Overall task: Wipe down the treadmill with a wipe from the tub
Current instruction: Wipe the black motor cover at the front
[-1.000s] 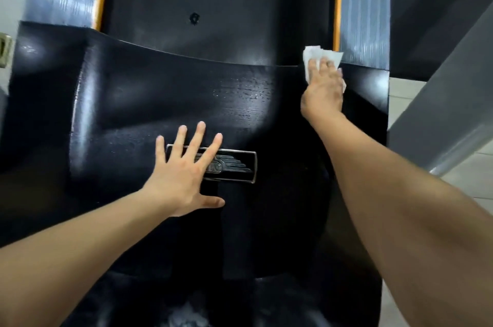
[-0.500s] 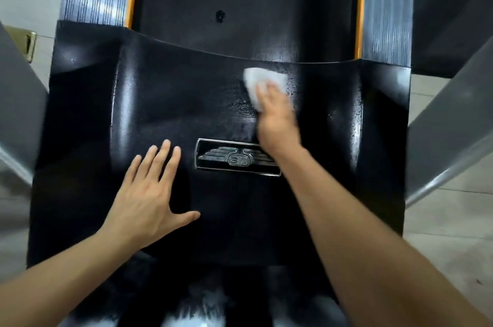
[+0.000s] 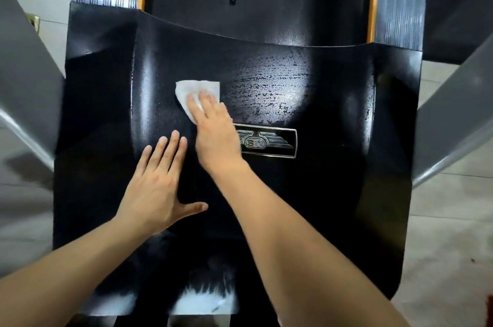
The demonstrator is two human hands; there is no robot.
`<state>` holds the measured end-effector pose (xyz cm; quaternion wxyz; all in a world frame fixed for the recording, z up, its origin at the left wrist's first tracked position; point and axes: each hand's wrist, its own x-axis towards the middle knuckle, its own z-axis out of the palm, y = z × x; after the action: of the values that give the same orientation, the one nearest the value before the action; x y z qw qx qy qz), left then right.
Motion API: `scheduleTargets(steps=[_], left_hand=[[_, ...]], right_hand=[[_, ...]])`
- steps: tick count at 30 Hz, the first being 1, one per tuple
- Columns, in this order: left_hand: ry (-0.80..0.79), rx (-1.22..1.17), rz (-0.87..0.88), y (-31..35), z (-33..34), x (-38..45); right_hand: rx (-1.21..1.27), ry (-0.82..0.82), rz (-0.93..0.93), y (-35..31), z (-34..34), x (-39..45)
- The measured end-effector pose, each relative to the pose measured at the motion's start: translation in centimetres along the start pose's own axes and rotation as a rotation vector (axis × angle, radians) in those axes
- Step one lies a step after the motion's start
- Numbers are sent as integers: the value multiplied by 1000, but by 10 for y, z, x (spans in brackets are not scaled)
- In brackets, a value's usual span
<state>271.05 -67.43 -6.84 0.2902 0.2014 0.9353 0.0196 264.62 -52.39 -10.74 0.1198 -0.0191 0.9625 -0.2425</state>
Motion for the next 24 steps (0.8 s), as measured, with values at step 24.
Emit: scheduleTargets(steps=[24], left_hand=[[11, -98, -30, 3, -2, 1]], right_hand=[[-4, 299, 93, 77, -5, -127]])
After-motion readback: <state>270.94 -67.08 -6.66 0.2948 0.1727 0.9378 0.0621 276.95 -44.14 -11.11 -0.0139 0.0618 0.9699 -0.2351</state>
